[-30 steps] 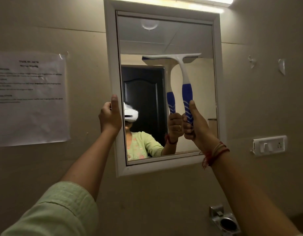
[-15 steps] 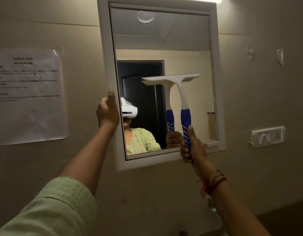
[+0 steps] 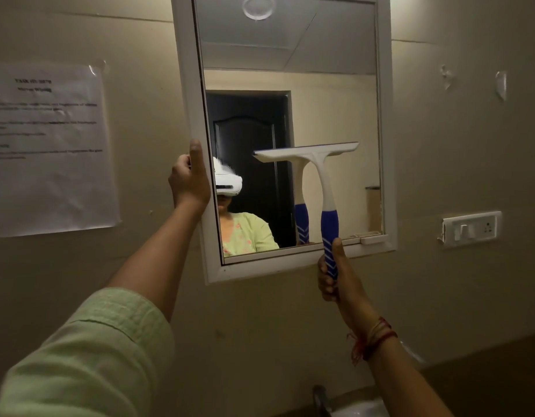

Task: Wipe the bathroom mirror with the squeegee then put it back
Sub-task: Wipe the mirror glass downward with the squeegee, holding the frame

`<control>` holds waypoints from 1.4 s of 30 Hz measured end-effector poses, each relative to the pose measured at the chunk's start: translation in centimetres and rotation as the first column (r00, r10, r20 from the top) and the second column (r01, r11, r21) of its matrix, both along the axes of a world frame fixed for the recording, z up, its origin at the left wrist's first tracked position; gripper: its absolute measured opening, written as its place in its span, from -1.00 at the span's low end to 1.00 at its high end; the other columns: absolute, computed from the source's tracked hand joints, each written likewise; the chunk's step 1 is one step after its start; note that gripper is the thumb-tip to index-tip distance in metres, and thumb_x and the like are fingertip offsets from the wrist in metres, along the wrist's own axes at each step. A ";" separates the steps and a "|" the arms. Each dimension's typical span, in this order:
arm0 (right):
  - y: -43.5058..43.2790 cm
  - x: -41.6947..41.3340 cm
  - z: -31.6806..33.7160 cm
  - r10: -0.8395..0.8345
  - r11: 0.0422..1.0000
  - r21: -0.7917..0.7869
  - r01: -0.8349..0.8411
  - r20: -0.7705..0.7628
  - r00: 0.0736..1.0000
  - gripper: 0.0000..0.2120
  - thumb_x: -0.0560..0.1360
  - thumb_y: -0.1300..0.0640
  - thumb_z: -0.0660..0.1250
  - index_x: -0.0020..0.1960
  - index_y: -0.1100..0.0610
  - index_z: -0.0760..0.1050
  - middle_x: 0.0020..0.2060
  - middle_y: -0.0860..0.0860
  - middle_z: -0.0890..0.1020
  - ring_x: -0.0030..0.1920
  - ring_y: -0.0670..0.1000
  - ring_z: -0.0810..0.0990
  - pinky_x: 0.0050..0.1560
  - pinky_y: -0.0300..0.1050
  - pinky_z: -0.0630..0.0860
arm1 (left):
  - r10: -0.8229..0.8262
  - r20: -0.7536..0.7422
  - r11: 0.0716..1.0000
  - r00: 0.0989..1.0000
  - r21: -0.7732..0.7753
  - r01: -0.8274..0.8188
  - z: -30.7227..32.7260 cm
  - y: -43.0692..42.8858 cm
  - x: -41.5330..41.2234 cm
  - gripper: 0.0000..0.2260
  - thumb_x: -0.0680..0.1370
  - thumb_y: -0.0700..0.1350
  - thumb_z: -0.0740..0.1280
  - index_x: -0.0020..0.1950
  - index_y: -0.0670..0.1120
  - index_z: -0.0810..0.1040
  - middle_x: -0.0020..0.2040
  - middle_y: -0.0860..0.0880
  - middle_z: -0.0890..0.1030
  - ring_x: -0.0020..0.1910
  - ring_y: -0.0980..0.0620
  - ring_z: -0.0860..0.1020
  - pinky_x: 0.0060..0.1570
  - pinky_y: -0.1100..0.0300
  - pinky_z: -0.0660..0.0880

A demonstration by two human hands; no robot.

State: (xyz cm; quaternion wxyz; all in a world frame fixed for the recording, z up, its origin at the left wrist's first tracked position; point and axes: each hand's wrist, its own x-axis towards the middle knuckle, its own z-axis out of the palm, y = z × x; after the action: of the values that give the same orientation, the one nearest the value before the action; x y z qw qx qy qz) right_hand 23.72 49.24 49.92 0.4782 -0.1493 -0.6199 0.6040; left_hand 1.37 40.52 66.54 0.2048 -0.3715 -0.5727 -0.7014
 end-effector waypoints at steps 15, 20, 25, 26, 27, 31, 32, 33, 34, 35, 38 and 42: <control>-1.5 0.7 -7.3 -0.060 0.988 -0.137 0.067 0.058 0.997 -0.43 0.21 -0.47 0.13 -0.42 0.07 0.35 -0.63 -0.09 0.35 -0.63 -0.12 0.26 -0.58 -0.32 0.22 | 0.001 0.018 1.000 1.000 -0.030 0.000 0.1 -0.2 0.1 -0.57 0.56 0.23 0.01 -0.39 -0.01 0.23 -0.41 0.06 0.33 -0.42 0.16 0.29 -0.43 0.22 0.19; -1.5 0.3 -8.6 -0.096 0.984 -0.149 0.102 0.045 0.994 -0.29 -0.01 -0.62 0.20 -0.46 0.07 0.34 -0.65 -0.08 0.33 -0.65 -0.12 0.23 -0.58 -0.34 0.19 | 0.013 0.013 0.999 1.000 -0.033 -0.013 0.1 0.0 -0.1 -0.57 0.56 0.23 0.01 -0.39 -0.01 0.23 -0.41 0.06 0.34 -0.41 0.17 0.30 -0.43 0.24 0.20; -1.9 0.2 -9.2 -0.100 0.979 -0.171 0.109 0.057 0.993 -0.33 0.06 -0.58 0.20 -0.47 0.07 0.33 -0.66 -0.08 0.32 -0.65 -0.12 0.23 -0.58 -0.33 0.19 | 0.001 0.015 0.999 1.000 -0.036 0.000 0.1 0.0 0.0 -0.58 0.56 0.22 0.01 -0.38 0.00 0.25 -0.39 0.07 0.35 -0.40 0.18 0.31 -0.42 0.26 0.20; -2.0 0.1 -9.5 -0.101 0.978 -0.179 0.112 0.066 0.993 -0.37 0.13 -0.53 0.17 -0.46 0.08 0.32 -0.66 -0.09 0.32 -0.65 -0.12 0.23 -0.58 -0.33 0.19 | -0.002 0.014 0.999 1.000 -0.035 0.003 0.1 0.0 0.0 -0.58 0.56 0.22 0.01 -0.38 -0.01 0.25 -0.39 0.07 0.35 -0.40 0.18 0.30 -0.42 0.26 0.20; -2.0 0.2 -9.7 -0.101 0.976 -0.186 0.112 0.070 0.992 -0.41 0.17 -0.48 0.14 -0.46 0.08 0.32 -0.66 -0.09 0.32 -0.65 -0.12 0.23 -0.58 -0.33 0.19 | -0.004 0.013 0.999 1.000 -0.036 0.004 0.1 0.0 0.0 -0.58 0.56 0.22 0.01 -0.38 -0.01 0.25 -0.40 0.07 0.34 -0.41 0.17 0.30 -0.43 0.25 0.20; -2.1 0.0 -10.8 -0.099 0.974 -0.197 0.112 0.072 0.992 -0.41 0.16 -0.49 0.14 -0.45 0.07 0.31 -0.66 -0.10 0.32 -0.65 -0.13 0.23 -0.58 -0.34 0.19 | 0.003 0.003 0.999 1.000 -0.043 -0.002 0.2 -0.1 0.1 -0.58 0.57 0.21 0.02 -0.39 -0.01 0.23 -0.41 0.06 0.32 -0.42 0.17 0.28 -0.50 0.39 0.25; -2.1 0.0 -11.0 -0.104 0.973 -0.199 0.117 0.074 0.992 -0.38 0.13 -0.53 0.15 -0.46 0.07 0.31 -0.66 -0.10 0.32 -0.66 -0.13 0.23 -0.59 -0.34 0.19 | -0.001 0.003 0.999 1.000 -0.041 0.001 0.2 -0.1 0.1 -0.58 0.57 0.21 0.02 -0.39 -0.01 0.23 -0.41 0.06 0.32 -0.43 0.17 0.28 -0.50 0.42 0.27; -2.1 0.0 -11.3 -0.108 0.972 -0.203 0.122 0.078 0.991 -0.35 0.11 -0.56 0.16 -0.46 0.07 0.30 -0.66 -0.10 0.31 -0.66 -0.13 0.22 -0.59 -0.34 0.18 | 0.000 0.005 0.999 1.000 -0.040 0.001 0.2 -0.1 0.1 -0.58 0.57 0.21 0.02 -0.39 -0.01 0.23 -0.41 0.07 0.33 -0.43 0.17 0.28 -0.50 0.40 0.26; -2.1 0.0 -11.6 -0.107 0.970 -0.209 0.123 0.085 0.991 -0.34 0.10 -0.56 0.17 -0.46 0.08 0.30 -0.67 -0.10 0.31 -0.66 -0.13 0.22 -0.59 -0.34 0.18 | 0.003 0.007 0.999 1.000 -0.040 -0.003 0.2 -0.1 0.1 -0.58 0.57 0.21 0.02 -0.39 -0.01 0.23 -0.41 0.07 0.33 -0.42 0.18 0.28 -0.51 0.37 0.23; -2.1 0.0 -11.9 -0.104 0.969 -0.216 0.122 0.092 0.990 -0.34 0.11 -0.56 0.16 -0.45 0.08 0.30 -0.66 -0.10 0.31 -0.66 -0.13 0.22 -0.59 -0.34 0.18 | 0.006 0.008 0.999 1.000 -0.040 -0.006 0.2 -0.1 0.0 -0.58 0.57 0.21 0.02 -0.39 -0.01 0.23 -0.41 0.07 0.32 -0.42 0.18 0.28 -0.49 0.36 0.20; -2.1 0.2 -12.8 -0.106 0.966 -0.224 0.126 0.100 0.989 -0.33 0.11 -0.58 0.16 -0.46 0.07 0.32 -0.66 -0.09 0.31 -0.65 -0.12 0.22 -0.59 -0.33 0.18 | -0.005 0.015 1.000 1.000 -0.030 0.005 0.1 0.0 0.0 -0.58 0.56 0.22 0.02 -0.39 -0.01 0.22 -0.41 0.07 0.32 -0.42 0.17 0.28 -0.44 0.26 0.21; -2.3 0.2 -13.4 -0.102 0.964 -0.238 0.120 0.083 0.991 -0.28 -0.01 -0.62 0.21 -0.47 0.07 0.32 -0.65 -0.08 0.30 -0.65 -0.12 0.22 -0.61 -0.32 0.19 | -0.017 0.010 1.000 1.000 -0.024 0.017 0.0 0.0 0.0 -0.58 0.56 0.22 0.02 -0.39 0.00 0.22 -0.41 0.07 0.30 -0.42 0.16 0.27 -0.42 0.23 0.18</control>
State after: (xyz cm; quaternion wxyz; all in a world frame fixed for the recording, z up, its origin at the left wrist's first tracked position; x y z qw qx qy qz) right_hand 23.95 46.90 36.49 0.4673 -0.2623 -0.5484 0.6419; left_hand 1.41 40.54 66.59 0.1916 -0.3754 -0.5788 -0.6981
